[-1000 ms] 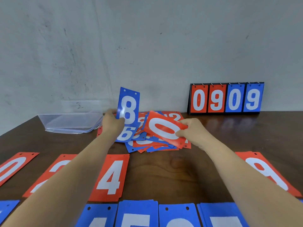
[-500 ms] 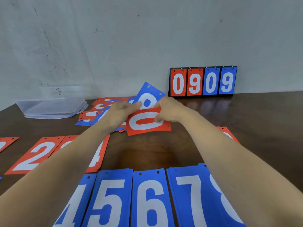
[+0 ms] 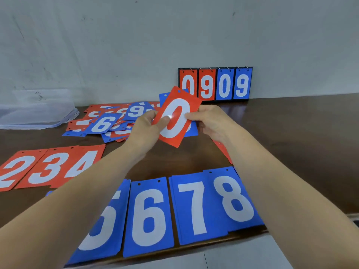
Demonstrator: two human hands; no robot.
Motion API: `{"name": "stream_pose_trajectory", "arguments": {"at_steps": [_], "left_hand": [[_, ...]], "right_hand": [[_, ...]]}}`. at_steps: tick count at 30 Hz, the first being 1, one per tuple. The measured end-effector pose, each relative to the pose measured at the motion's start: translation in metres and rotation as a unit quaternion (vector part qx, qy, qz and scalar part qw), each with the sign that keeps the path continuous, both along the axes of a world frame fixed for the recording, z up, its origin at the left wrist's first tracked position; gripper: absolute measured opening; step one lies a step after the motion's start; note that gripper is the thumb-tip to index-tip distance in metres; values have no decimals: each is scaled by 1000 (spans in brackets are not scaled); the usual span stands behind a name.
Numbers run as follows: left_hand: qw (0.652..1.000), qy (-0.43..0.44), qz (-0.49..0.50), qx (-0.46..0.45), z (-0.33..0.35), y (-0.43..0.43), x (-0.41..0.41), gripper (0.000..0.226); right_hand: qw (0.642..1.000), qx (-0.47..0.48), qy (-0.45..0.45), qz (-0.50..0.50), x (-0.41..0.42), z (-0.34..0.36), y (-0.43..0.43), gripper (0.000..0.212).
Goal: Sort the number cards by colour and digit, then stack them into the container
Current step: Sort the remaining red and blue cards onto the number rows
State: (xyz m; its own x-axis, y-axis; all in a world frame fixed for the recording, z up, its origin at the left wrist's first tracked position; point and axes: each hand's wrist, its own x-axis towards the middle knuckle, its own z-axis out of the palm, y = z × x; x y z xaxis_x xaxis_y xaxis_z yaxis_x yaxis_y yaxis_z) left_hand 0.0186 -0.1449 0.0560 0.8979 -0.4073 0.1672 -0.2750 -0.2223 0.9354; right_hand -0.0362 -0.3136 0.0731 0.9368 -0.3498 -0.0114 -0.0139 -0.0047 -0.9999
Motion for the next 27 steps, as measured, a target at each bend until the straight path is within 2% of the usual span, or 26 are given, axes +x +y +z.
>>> {"name": "stream_pose_trajectory", "arguments": {"at_steps": [4, 7, 11, 16, 20, 24, 27], "left_hand": [[1000, 10, 2, 8, -2, -9, -23, 32], [999, 49, 9, -14, -6, -9, -33, 31], [989, 128, 31, -62, -8, 1, -37, 31], [981, 156, 57, -97, -3, 16, -42, 40], [978, 175, 52, -98, -3, 32, -52, 42], [975, 194, 45, -98, -6, 48, -64, 37], [976, 190, 44, -93, -8, 57, -74, 33]], "right_hand": [[1000, -16, -6, -25, -32, -2, -11, 20], [998, -55, 7, -37, -52, -9, -19, 6], [991, -107, 31, -80, -92, -15, -24, 7], [982, -133, 79, -106, -150, -27, -28, 12], [966, -163, 126, -155, -175, -42, -23, 25], [950, -213, 148, -171, -184, -51, -5, 12], [917, -289, 183, -204, -184, -63, 6, 31]]}}
